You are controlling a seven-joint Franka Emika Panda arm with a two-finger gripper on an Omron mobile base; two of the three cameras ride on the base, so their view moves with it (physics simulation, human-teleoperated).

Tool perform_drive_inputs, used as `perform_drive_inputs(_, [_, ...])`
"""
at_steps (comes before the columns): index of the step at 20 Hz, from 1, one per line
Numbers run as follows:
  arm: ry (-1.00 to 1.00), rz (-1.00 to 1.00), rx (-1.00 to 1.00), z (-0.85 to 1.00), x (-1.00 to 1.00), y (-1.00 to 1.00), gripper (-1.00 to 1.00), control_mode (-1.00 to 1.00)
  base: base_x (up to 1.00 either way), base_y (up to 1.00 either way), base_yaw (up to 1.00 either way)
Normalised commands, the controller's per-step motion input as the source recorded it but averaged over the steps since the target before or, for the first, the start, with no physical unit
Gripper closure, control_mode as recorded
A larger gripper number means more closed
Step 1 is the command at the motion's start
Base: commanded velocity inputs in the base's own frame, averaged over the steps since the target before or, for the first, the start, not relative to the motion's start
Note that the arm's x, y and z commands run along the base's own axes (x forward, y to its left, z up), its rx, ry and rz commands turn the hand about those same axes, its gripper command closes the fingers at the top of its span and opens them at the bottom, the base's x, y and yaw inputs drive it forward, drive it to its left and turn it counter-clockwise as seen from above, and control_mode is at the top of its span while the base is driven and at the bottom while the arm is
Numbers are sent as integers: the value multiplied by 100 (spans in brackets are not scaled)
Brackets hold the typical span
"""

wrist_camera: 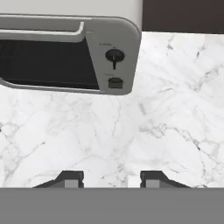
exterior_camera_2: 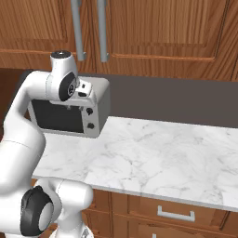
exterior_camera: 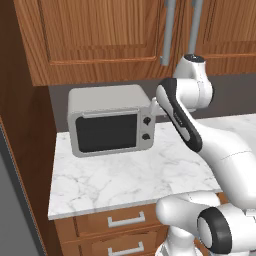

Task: The dining table condiment station is running low on mayonnaise. Refill the condiment station by opening the cabinet and taking the mayonnaise from the cabinet and placing it on the dining table.

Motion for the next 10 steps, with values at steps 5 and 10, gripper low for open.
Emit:
perform_drive_inputs(5, [-21,0,0,6,-15,0,-100,-100,0,0,0])
perform_drive_inputs(10, [-50,0,0,38,-34,0,-100,-100,0,0,0])
